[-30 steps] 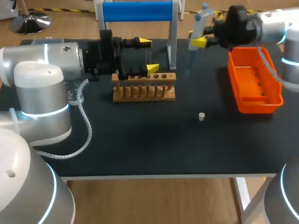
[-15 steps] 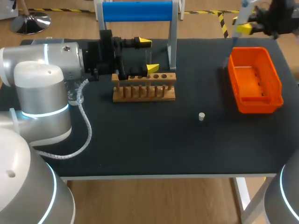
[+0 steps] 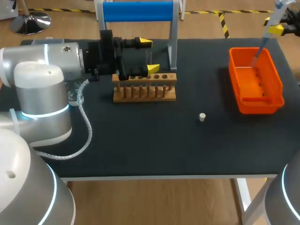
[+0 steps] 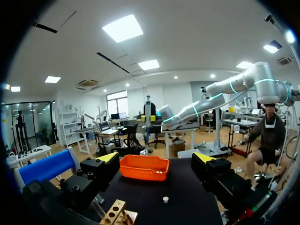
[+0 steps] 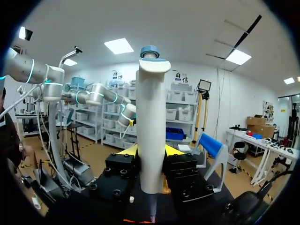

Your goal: Invert the test tube, pick up the pipette, mount the tip to pipette, aspirate from beaker and dispense into the tube, eject the tip, return the pipette, and cap with the stopper.

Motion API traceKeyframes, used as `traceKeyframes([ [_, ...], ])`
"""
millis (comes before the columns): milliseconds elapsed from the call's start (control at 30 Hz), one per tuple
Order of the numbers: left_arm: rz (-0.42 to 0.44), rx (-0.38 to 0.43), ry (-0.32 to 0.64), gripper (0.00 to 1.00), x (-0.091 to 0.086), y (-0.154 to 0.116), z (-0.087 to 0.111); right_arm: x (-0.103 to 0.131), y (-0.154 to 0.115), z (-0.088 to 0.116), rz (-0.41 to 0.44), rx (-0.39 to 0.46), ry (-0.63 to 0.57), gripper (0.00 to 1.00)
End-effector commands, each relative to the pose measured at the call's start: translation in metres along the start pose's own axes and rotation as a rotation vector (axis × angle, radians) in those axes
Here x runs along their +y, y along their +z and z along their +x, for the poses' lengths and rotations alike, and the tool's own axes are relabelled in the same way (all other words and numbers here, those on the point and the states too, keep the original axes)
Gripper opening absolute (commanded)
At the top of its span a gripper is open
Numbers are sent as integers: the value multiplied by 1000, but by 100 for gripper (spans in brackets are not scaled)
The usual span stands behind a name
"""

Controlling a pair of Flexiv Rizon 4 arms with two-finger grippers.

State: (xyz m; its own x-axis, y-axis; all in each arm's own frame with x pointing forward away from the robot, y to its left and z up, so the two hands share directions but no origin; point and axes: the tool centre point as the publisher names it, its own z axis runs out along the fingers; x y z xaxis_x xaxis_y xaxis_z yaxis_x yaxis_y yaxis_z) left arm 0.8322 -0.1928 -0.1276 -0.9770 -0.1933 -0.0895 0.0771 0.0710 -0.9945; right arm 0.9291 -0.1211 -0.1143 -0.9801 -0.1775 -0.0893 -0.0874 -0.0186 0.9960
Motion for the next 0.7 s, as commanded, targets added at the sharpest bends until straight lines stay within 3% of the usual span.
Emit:
traceKeyframes([
  [33, 1, -3, 1, 100, 0, 0, 1, -7, -25, -2, 0, 20, 4, 0],
  [700, 1, -3, 1, 100, 0, 0, 1, -36, -35, 1, 2, 1, 49, 0],
])
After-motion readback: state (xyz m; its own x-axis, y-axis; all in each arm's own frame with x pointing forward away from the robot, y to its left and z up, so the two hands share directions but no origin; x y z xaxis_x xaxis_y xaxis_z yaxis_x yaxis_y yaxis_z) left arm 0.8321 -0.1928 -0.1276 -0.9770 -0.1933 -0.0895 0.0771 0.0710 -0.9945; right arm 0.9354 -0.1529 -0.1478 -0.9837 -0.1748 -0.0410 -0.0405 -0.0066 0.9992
